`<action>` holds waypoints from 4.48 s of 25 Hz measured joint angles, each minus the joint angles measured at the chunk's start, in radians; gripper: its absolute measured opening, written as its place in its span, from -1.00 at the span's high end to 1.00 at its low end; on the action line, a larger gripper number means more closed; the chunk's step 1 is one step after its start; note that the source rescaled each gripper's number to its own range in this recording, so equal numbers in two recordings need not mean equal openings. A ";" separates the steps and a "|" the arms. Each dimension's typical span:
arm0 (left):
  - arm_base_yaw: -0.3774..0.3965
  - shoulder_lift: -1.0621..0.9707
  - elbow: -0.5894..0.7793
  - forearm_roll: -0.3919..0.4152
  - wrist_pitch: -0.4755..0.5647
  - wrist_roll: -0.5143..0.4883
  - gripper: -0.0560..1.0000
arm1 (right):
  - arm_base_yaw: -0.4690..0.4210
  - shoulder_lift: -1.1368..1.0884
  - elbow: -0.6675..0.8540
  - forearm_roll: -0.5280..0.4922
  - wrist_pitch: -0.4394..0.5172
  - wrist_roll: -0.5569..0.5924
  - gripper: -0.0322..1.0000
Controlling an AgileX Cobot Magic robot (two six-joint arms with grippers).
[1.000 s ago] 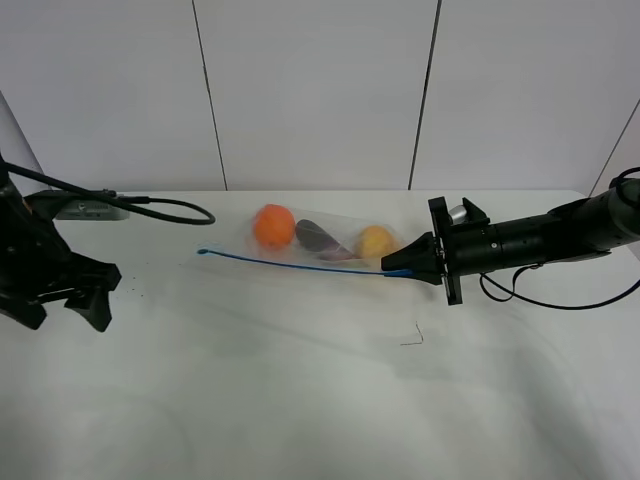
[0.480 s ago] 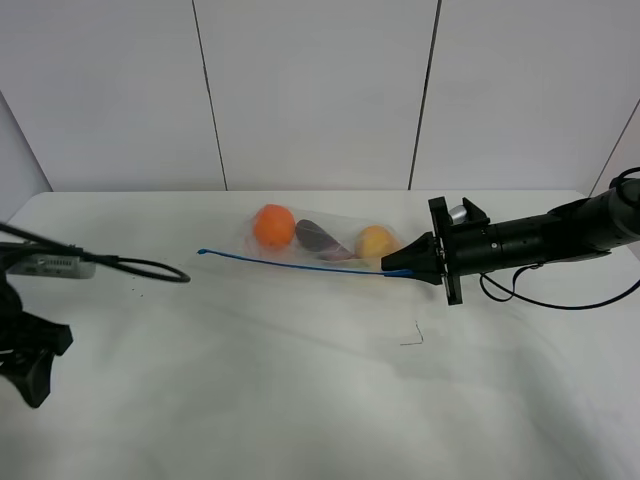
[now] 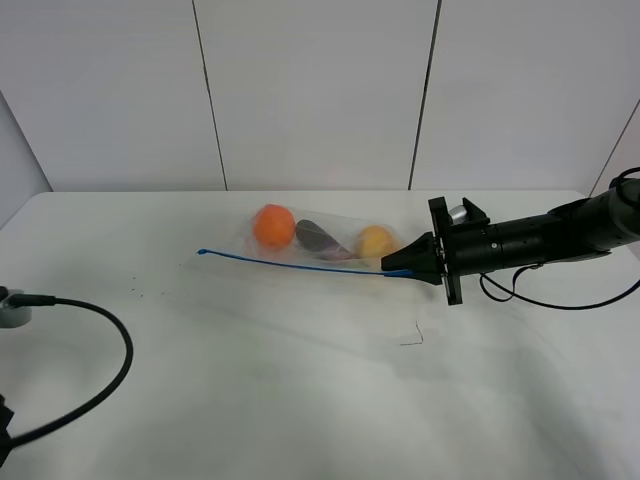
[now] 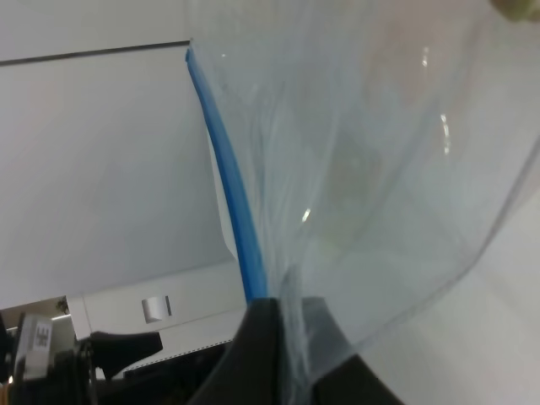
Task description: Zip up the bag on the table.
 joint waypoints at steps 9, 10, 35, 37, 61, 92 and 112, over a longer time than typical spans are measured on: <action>0.000 -0.211 0.004 0.000 -0.010 0.027 -0.99 | 0.000 0.000 0.000 0.000 0.000 0.000 0.93; 0.000 -0.220 0.004 0.000 -0.009 0.027 -0.99 | 0.000 0.000 0.000 0.000 0.000 0.000 0.93; 0.113 -0.766 0.010 0.000 -0.010 0.029 -0.99 | 0.000 0.000 0.000 0.000 0.000 0.000 0.93; 0.113 -0.824 0.010 0.000 -0.010 0.029 -0.99 | 0.000 0.000 0.000 0.000 0.000 0.000 0.93; 0.113 -0.844 0.010 -0.009 -0.010 0.052 -0.99 | -0.001 -0.036 -0.015 -0.145 0.002 0.037 -0.75; 0.113 -0.844 0.011 -0.045 -0.010 0.098 -0.99 | 0.003 -0.676 -0.297 -1.339 0.012 0.727 -0.88; 0.113 -0.844 0.011 -0.050 -0.010 0.101 -0.99 | 0.003 -1.564 0.572 -1.367 -0.146 0.729 -0.88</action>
